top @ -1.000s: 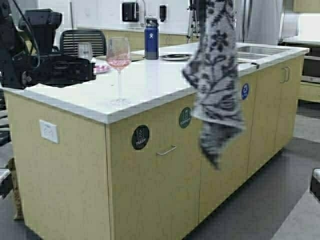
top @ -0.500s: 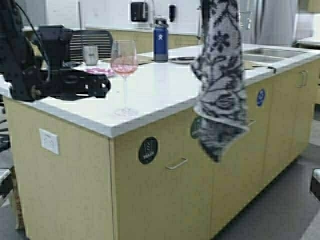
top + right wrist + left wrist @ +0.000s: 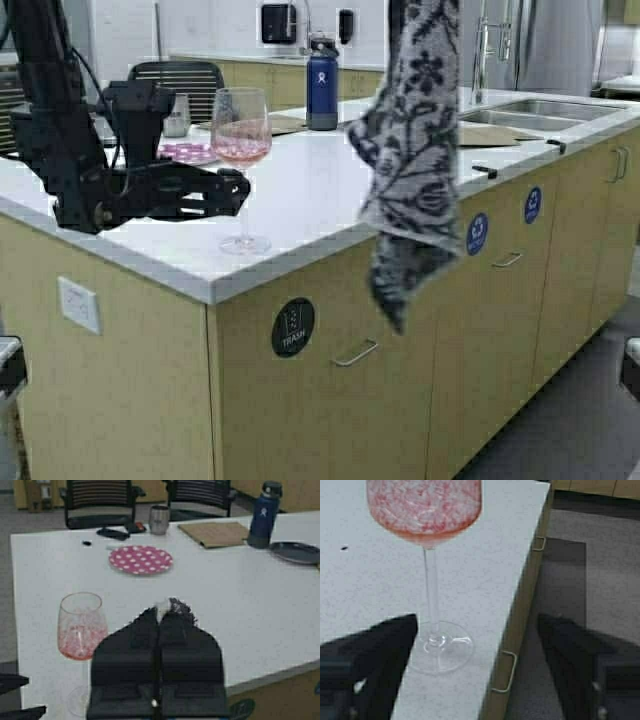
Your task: Get the cloth and wipe up the spill under the wine glass
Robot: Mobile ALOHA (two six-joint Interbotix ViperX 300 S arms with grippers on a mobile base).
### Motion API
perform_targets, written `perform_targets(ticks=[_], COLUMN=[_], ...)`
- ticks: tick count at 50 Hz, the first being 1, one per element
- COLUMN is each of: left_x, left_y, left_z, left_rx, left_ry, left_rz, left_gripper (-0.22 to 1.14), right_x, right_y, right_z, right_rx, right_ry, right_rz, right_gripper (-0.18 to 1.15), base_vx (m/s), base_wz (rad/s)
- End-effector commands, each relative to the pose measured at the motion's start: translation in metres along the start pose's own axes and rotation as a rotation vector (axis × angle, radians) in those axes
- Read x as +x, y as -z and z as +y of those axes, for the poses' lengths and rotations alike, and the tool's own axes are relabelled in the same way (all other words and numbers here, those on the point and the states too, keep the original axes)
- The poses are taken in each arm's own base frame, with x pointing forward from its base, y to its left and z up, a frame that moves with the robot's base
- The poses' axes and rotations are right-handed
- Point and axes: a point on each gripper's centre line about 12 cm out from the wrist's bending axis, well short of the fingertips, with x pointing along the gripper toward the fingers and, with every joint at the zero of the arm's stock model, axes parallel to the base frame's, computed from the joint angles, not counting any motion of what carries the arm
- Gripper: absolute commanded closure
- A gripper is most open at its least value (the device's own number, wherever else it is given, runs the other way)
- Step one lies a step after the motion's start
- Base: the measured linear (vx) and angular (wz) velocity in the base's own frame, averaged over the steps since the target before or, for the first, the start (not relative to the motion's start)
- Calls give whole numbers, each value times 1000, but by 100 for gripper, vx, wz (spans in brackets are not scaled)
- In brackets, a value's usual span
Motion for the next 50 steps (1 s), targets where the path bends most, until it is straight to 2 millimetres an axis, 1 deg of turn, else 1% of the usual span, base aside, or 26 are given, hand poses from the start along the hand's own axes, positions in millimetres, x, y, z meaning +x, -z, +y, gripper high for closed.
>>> perform_targets(ticks=[1,9,20,33,36,46,50], left_x=[2,1,2,23,28,48,56], left_y=[-5,5,28,49,51,44,44], left_z=[5,5,4,7,8,11,13], left_rx=[27,34,27,21,16,6,9], left_ry=[-38,-48,-45,-46,-45,-47,-55], left_rz=[-54,-42,-12,-30,-41,-100,-110], left_gripper=[-11,-11,-11,-11,-11,-11,-11], right_x=[1,1,1,1,1,1,1], right_y=[-16,-17,-18,-18,-18,-18,-18], right_z=[-2,-1,-1,-2,-2,-2,-1], right_rx=[0,5,25,27,26,26,28], right_ry=[5,4,4,5,5,5,4], right_rz=[-55,-55,-60,-61,-61,-60,-58], right_gripper=[91,91,91,91,91,91,91], base_vx=[17,16,12,7,5,5,4], base_wz=[-4,-5,-5,-3,-3,-3,-2])
